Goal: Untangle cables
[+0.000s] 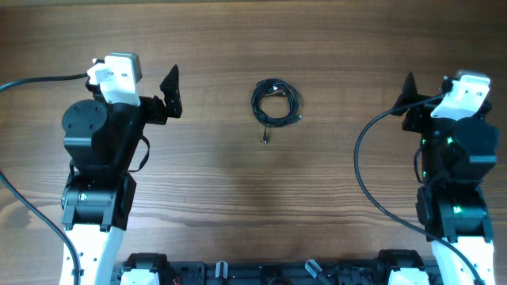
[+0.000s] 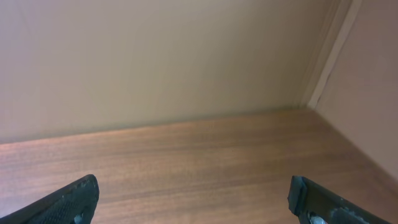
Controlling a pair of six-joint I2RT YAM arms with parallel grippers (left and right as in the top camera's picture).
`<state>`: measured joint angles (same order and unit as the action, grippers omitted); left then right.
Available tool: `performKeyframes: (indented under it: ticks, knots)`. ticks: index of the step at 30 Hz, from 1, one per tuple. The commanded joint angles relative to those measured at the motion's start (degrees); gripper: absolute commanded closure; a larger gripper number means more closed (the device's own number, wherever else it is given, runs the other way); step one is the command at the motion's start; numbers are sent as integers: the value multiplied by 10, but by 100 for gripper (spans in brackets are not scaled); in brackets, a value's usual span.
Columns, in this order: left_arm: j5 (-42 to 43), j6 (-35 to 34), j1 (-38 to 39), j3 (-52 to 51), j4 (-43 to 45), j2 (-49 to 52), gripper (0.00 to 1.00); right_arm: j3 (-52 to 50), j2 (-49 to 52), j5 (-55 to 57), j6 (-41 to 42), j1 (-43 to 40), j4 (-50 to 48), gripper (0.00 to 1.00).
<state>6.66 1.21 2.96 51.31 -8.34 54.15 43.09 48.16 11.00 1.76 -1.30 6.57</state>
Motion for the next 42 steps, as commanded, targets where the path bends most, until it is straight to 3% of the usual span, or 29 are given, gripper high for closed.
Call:
performKeyframes:
  ticks: [1, 12, 20, 27, 33, 42]
  knots:
    - [-5, -37, 2, -4, -6, 30, 0, 15, 43, 6, 34, 2, 16, 0]
    - [18, -96, 44, -4, -26, 109, 2, 49, 160, -136, 118, 2, 53, 0]
    - [9, -90, 118, -4, -29, 196, 0, 60, 193, -203, 114, 2, 97, 0]
    - [3, -94, 142, -4, -30, 267, 0, 60, 206, -326, 102, 2, 128, 0]
    - [8, -60, 150, -4, 2, 304, 0, 60, 211, -339, 55, 14, 128, 0]
    - [34, -60, 150, -3, 39, 342, 0, 70, 316, -225, 66, 31, 139, 0]
